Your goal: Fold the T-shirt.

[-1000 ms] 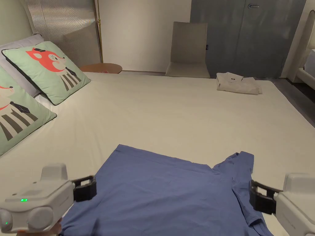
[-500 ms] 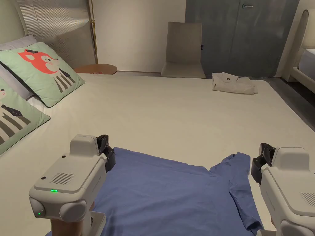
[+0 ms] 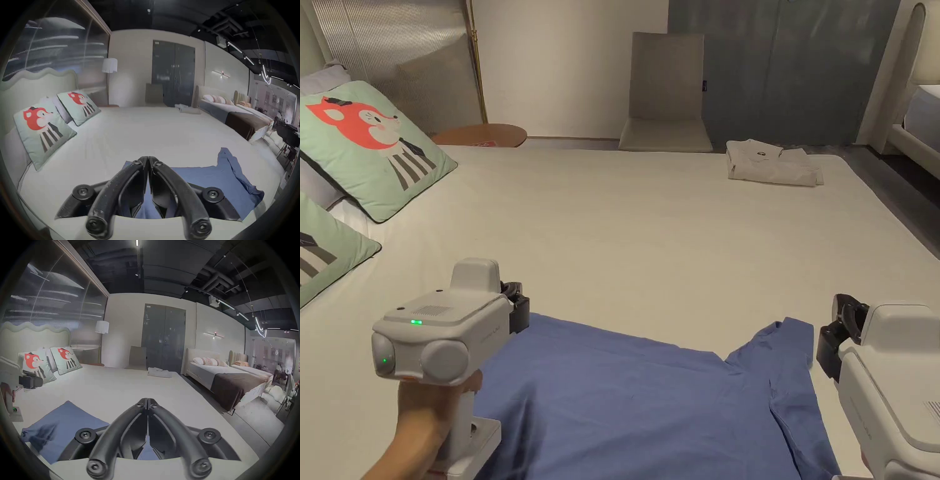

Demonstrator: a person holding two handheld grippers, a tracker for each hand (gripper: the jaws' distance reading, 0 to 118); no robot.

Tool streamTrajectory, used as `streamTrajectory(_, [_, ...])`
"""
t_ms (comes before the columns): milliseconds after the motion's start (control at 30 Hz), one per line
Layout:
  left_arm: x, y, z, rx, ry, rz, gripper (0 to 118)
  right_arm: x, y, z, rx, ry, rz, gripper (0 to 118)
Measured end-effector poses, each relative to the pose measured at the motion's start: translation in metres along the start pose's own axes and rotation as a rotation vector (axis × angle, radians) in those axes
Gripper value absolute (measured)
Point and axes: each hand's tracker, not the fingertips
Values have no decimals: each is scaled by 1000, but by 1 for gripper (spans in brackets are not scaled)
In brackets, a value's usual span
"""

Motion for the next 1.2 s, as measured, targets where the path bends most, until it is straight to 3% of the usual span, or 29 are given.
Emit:
streamTrajectory(267, [-36,11,-120,-214,-21,19,3,-6,0,-52,-48,-4,15,1])
streamTrajectory(300, [-40,10,-134,-246,-20,22,15,-6,-1,-59,-57,-4,15,1])
streamTrajectory(367, [-47,5,-162,-302,-24,28,68,-7,-5,-74,-73,-3,17,1])
streamTrajectory(400, [-50,2,-177,-341,-23,47,76,-3,-14,-85,-85,-5,19,1])
streamTrajectory(433, [-55,-1,-192,-393,-22,58,76,-2,-18,-93,-95,-6,21,1])
streamTrajectory(467, [-57,-4,-201,-410,-9,59,98,-2,-21,-99,-104,-7,23,1])
streamTrajectory(500, [-57,-7,-211,-401,-10,56,100,-2,-23,-104,-116,-8,25,1])
streamTrajectory(600, [-56,-17,-234,-464,23,8,96,-2,-29,-115,-142,-17,30,1])
streamTrajectory(633, [-53,-22,-240,-493,20,-3,88,-1,-32,-118,-151,-20,30,1])
streamTrajectory(700, [-53,-32,-251,-534,-8,-22,54,1,-35,-121,-168,-24,24,1])
streamTrajectory(767, [-42,-40,-249,-505,0,-67,45,4,-42,-124,-186,-26,21,1])
streamTrajectory(800, [-38,-37,-245,-465,20,-95,33,7,-50,-128,-193,-25,21,1])
streamTrajectory(833, [-41,-38,-245,-477,-19,-83,12,10,-53,-130,-205,-26,19,1])
streamTrajectory(867, [-38,-37,-243,-472,-27,-85,2,11,-54,-132,-219,-26,13,1])
streamTrajectory(1000, [-24,-34,-228,-392,28,-207,2,25,-67,-148,-338,-43,-61,2])
streamTrajectory(1033, [-24,-30,-221,-379,26,-192,2,29,-70,-155,-391,-46,-77,9])
streamTrajectory(1100, [-26,-21,-207,-347,12,-168,2,35,-73,-169,-475,-43,-103,69])
streamTrajectory(1133, [-26,-16,-198,-331,6,-163,2,38,-79,-181,-538,-32,-99,93])
streamTrajectory(1167, [-26,-11,-190,-313,-1,-160,2,39,-85,-190,-578,-34,-107,110])
streamTrajectory(1200, [-26,-6,-182,-295,-11,-158,2,39,-93,-201,-623,-37,-95,110])
